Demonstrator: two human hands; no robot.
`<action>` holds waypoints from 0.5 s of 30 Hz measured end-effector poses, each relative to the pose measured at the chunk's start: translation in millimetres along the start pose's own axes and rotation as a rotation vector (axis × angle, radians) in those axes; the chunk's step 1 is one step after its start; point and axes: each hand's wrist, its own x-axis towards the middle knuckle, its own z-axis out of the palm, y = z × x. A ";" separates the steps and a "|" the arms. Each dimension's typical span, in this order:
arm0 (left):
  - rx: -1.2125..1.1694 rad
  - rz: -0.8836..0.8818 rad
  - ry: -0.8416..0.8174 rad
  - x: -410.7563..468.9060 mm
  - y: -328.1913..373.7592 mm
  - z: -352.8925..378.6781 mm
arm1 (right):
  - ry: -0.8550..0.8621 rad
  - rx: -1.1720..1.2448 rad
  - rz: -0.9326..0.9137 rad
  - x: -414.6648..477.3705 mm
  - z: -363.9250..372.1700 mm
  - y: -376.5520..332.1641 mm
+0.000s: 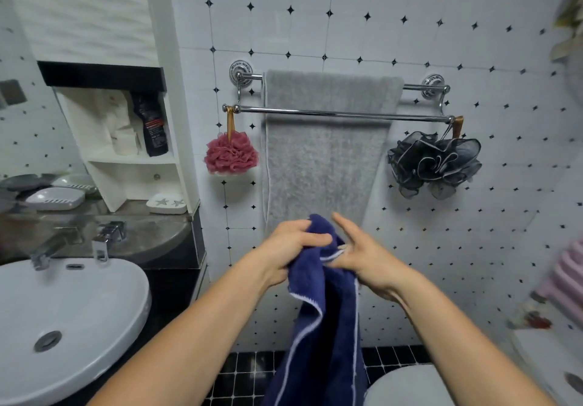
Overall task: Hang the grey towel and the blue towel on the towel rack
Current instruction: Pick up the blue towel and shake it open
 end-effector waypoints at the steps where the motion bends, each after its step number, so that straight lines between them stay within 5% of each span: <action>1: 0.083 0.033 -0.058 -1.4 3.9 4.9 | -0.059 -0.046 -0.027 -0.7 3.7 1.5; 5: 0.030 0.131 -0.128 -9.4 7.0 -6.5 | 0.217 -0.058 -0.068 -2.2 4.1 6.0; 15: -0.217 0.211 0.355 -28.8 -35.3 -33.1 | 0.509 0.203 0.060 9.8 11.2 25.8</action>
